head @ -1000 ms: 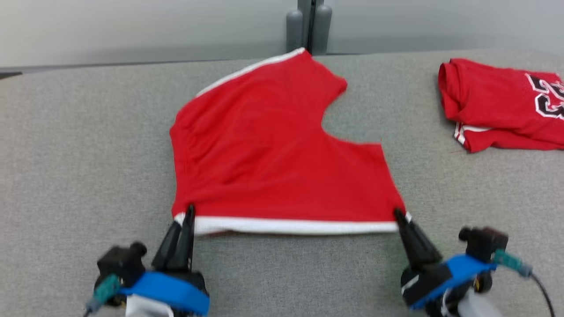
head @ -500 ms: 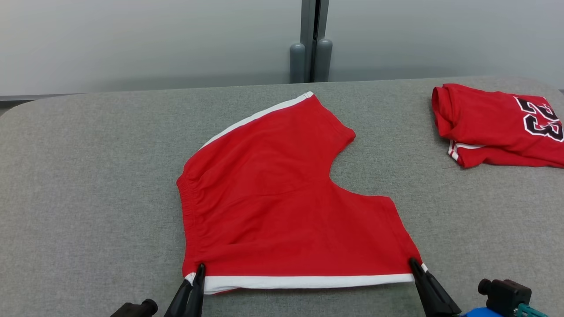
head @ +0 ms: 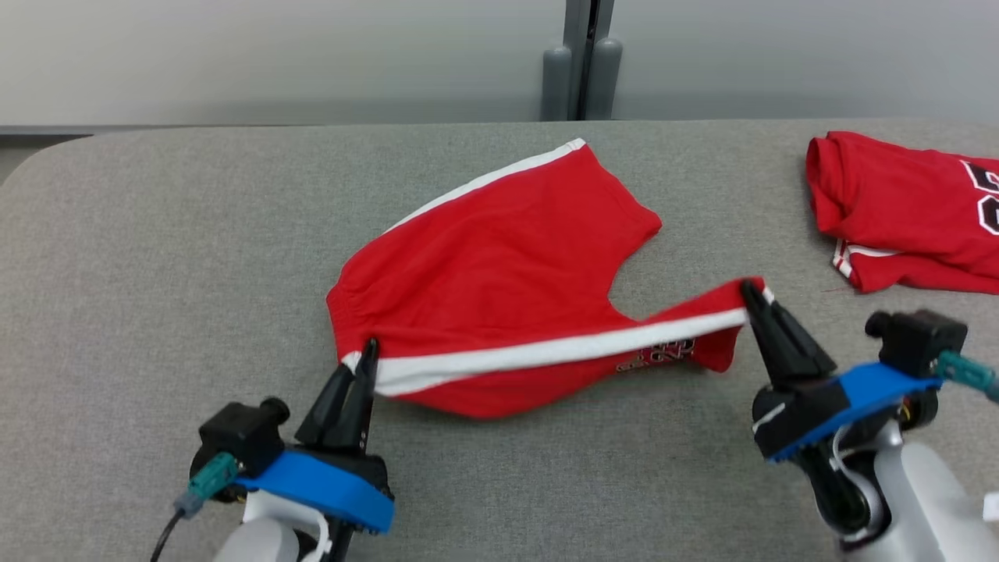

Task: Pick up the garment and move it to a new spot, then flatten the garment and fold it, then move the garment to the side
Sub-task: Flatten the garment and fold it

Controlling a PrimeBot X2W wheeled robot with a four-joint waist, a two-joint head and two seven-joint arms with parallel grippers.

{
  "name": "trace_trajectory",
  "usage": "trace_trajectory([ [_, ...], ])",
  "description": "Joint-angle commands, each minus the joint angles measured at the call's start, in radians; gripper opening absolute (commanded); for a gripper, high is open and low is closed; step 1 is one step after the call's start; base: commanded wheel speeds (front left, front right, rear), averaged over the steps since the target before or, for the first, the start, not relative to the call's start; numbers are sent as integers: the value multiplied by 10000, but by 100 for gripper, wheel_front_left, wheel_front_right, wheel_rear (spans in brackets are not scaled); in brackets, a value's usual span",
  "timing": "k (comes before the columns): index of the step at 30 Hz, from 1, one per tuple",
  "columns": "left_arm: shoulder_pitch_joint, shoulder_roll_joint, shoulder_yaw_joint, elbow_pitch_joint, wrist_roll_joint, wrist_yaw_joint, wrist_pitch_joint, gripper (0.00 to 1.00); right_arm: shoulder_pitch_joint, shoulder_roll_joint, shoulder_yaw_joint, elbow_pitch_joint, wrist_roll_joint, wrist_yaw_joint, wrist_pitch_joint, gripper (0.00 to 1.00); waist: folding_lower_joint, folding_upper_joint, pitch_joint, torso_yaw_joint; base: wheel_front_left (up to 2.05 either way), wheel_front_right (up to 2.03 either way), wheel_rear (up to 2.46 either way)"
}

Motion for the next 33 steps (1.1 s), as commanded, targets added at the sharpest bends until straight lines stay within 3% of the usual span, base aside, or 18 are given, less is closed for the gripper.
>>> trace_trajectory([
  [1, -401, 4, 62, 181, -58, -42, -70, 0, -569, -90, -23, 269, 96, 5, 13, 0, -1, 0, 229, 185, 0, 0, 0],
  [8, -2369, -213, 279, 1432, -176, -239, -230, 0, -3986, -208, 548, 2737, 45, 5, 20, 0, -1, 0, 1124, 579, 0, 0, 0],
  [15, -4115, -603, 13, 2915, -312, -347, -293, 0, -7148, 152, 1126, 5954, -62, 5, -169, 0, -1, 0, 1882, 1076, 0, 0, 0],
  [22, -5253, -1014, -311, 3853, -552, -382, -342, 0, -9157, 359, 1335, 8438, -111, 5, -918, 0, -1, 0, 2426, 1458, 0, 0, 0],
  [28, -5522, -1107, -370, 3790, -645, -386, -342, 0, -9990, 381, 1459, 9856, -180, 5, -1532, 0, -1, 0, 2732, 1576, 0, 0, 0],
  [29, -5522, -1121, -397, 3817, -638, -387, -342, 33, -10062, 390, 1489, 9998, -172, 5, -1660, 47, -1, 0, 2744, 1582, 0, 0, 0],
  [30, -5531, -1128, -398, 3815, -592, -387, -343, 100, -10092, 390, 1516, 10104, -127, 3, -1778, 100, -1, 0, 2742, 1587, 0, 0, 0],
  [33, -5370, -1156, -244, 3676, -422, -388, -344, 100, -9947, 353, 1727, 10284, -40, 5, -2017, 100, -1, 0, 2620, 1574, 0, 0, 0],
])
